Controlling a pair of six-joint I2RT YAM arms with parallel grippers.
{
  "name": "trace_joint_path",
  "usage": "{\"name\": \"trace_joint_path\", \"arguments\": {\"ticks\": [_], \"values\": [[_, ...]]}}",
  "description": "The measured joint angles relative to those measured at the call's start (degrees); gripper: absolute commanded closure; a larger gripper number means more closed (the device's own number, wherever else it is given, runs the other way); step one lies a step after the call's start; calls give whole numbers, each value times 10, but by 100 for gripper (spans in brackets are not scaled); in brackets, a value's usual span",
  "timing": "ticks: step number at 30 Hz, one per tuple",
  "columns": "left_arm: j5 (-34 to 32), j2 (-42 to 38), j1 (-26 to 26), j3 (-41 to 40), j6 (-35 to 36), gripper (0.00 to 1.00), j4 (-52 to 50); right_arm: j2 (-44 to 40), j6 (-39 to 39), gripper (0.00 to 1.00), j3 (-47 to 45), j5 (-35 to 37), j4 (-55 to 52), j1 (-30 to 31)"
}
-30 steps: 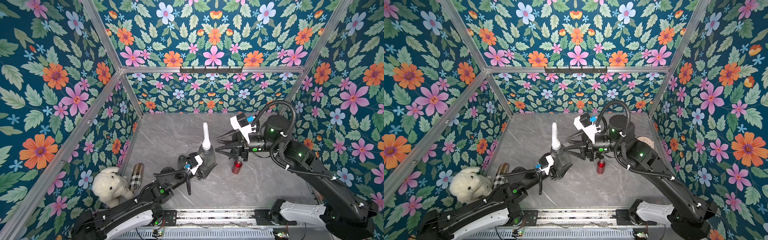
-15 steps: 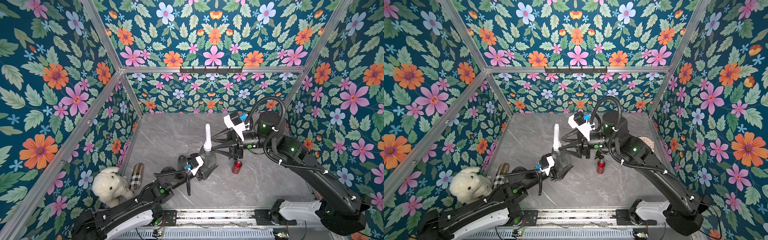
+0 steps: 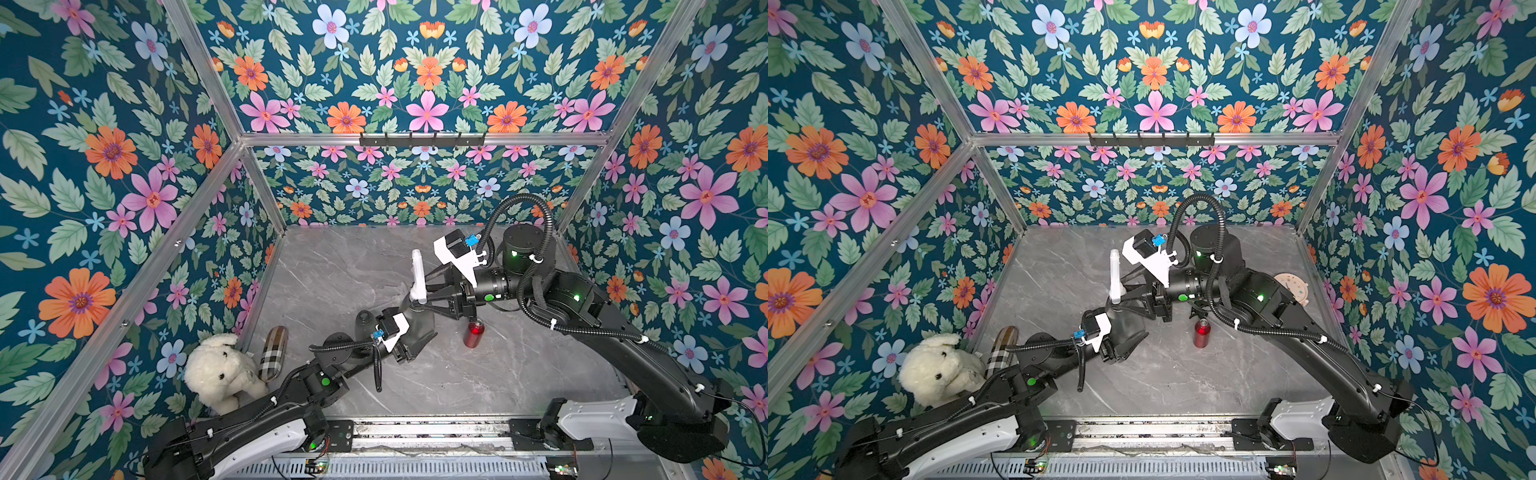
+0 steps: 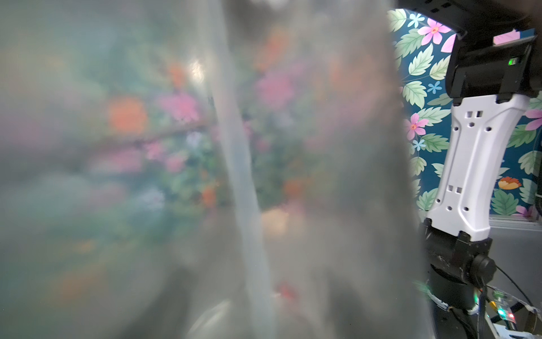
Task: Attach spray nozzles to spray bottles
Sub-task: Screw the spray nozzle on the spray bottle.
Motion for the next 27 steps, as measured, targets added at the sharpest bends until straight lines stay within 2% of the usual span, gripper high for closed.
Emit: {"name": "trace_joint_path", "arguments": {"ticks": [7,11,19,27], "values": [[-10,-1,0,-1,-11,100,0,0,-19,77,-3,44,7,14],[-35,1,0,-4,-11,100,5,-6,-12,78,-21,113,32,38],[-117,30,0,7,-9,100,30,0,5,77,-51,372,105,128],[-217,63,0,11,-17,100,49,78,50,76,-8,669,114,212]]}}
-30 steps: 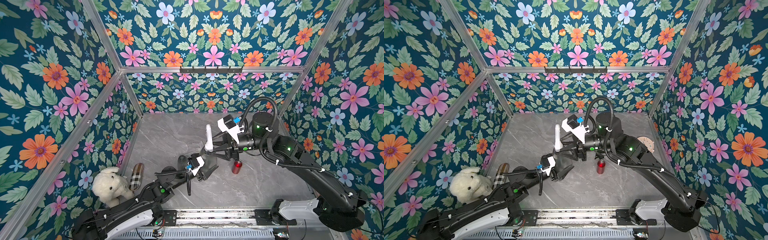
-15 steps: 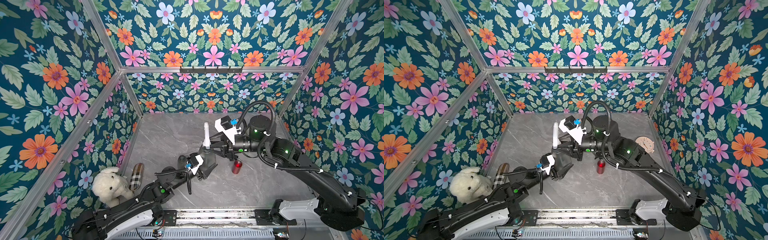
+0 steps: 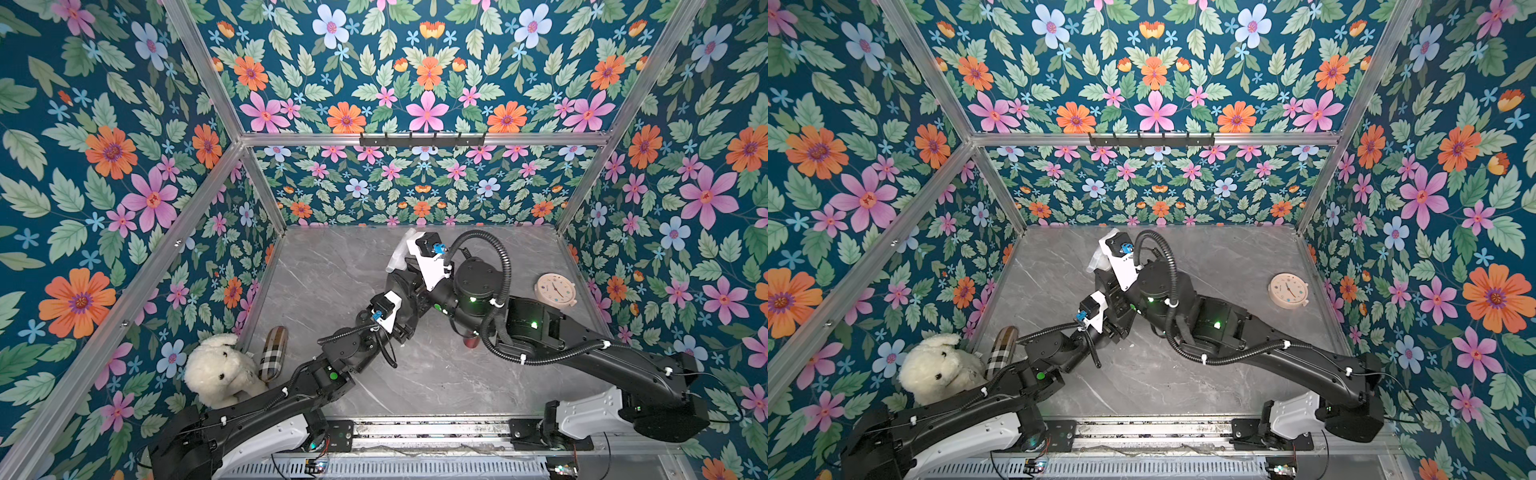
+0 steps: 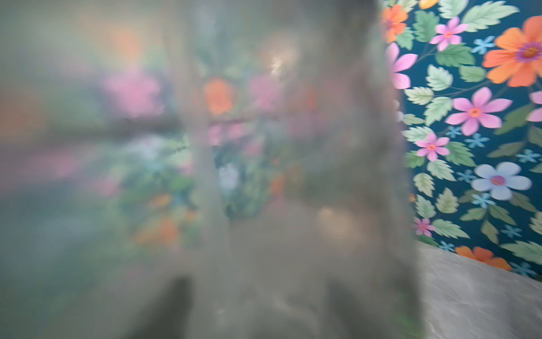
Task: Attach spray nozzles to spray bottles
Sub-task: Screw the spray nozzle on the spray bottle.
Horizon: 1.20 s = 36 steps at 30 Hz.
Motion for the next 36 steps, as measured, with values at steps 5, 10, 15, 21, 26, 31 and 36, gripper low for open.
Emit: {"name": "trace_joint_path", "arguments": {"ticks": [5,10,15,21,26,31,36], "values": [[-31,13,0,4,-5,100,3,41,18,72,28,119,-1,28],[-27,5,-1,4,2,100,-13,35,24,56,32,136,-13,32],[1,-9,-3,6,20,100,-24,-2,13,43,18,90,-35,36],[26,-24,-4,6,25,100,-21,-60,3,35,7,8,-75,37],[33,-31,-3,6,26,100,-21,-127,-2,36,-8,-66,-110,37],[57,-40,-3,4,26,100,-21,-205,-7,39,-43,-143,-127,-11],[107,-56,-3,-3,26,100,-23,-219,20,40,-54,-231,-128,-192]]}}
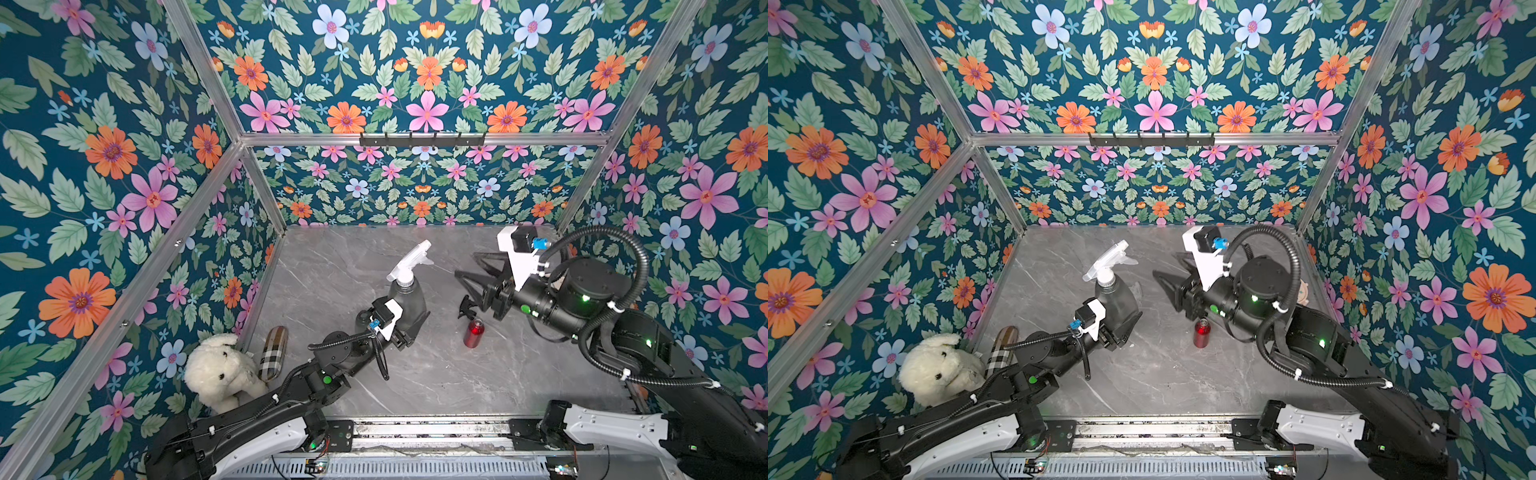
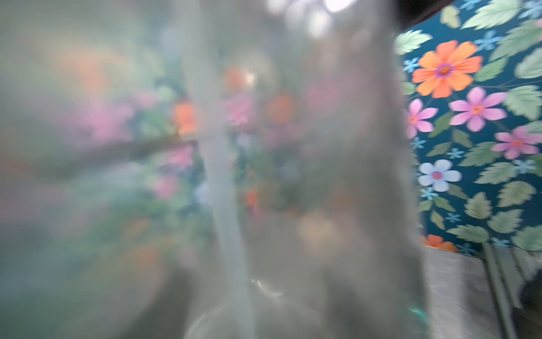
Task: Attach spray nozzles to spray bottles
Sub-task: Screw the spray nozzle on the spray bottle.
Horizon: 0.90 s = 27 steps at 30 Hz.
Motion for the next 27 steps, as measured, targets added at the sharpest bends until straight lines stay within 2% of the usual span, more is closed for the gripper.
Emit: {"name": "trace_joint_path", "arguments": {"ticks": [2,4,8,14,19,27], "values": [[30,-9,0,-1,0,100,-11,16,19,41,3,-56,3,-70],[53,-14,0,-1,-1,100,-21,39,24,41,12,-99,4,-92],[81,-14,0,5,-2,100,-42,76,24,40,49,-184,3,-98],[92,-9,0,7,-3,100,-54,101,9,40,71,-256,-3,-100],[91,-1,0,7,-3,100,-54,96,-3,41,64,-276,-17,-72],[78,3,1,7,-2,100,-51,69,-28,37,32,-254,-35,-14]]}}
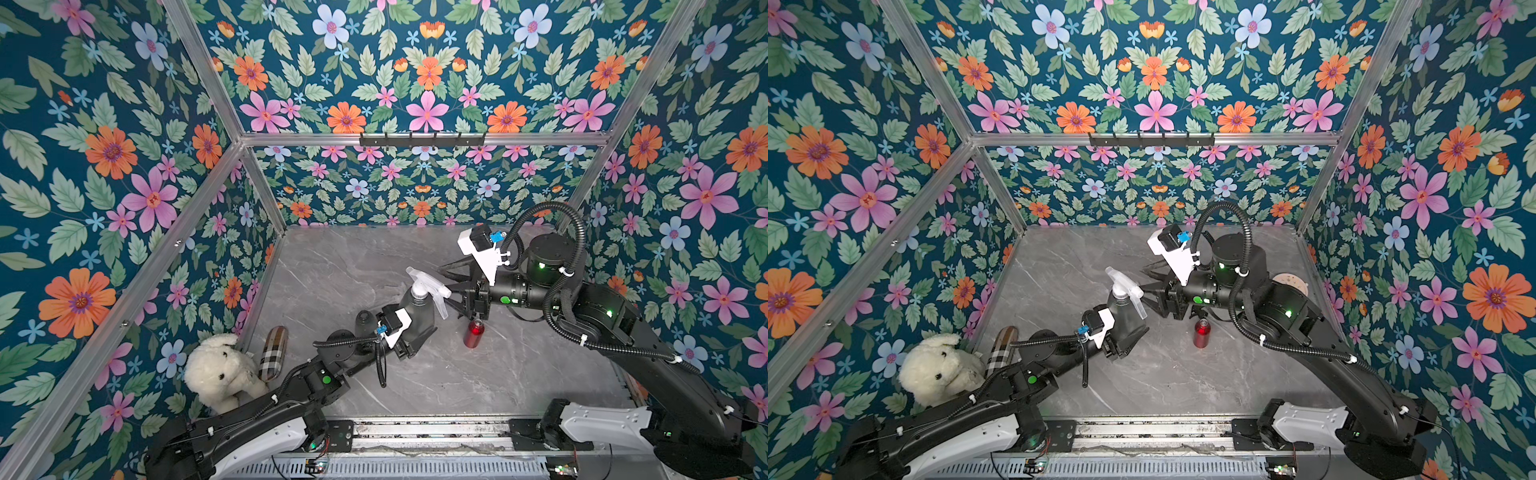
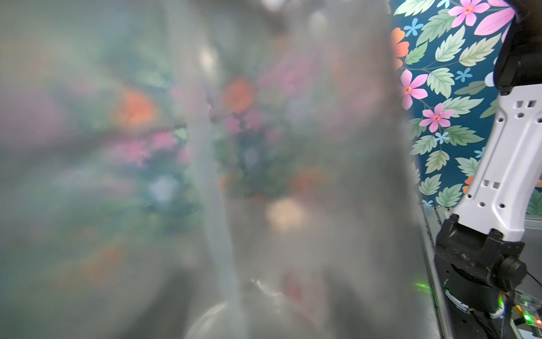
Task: Attach spray nozzles to spray bottles
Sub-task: Screw the spray nozzle on the spray bottle.
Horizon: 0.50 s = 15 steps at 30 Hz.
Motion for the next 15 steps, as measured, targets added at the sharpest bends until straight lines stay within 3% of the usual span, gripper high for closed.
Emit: {"name": "trace_joint_path", "arguments": {"ticks": [15], "values": [[42,4,0,0,-4,100,0,19,-54,39,7,9,10,25]]}}
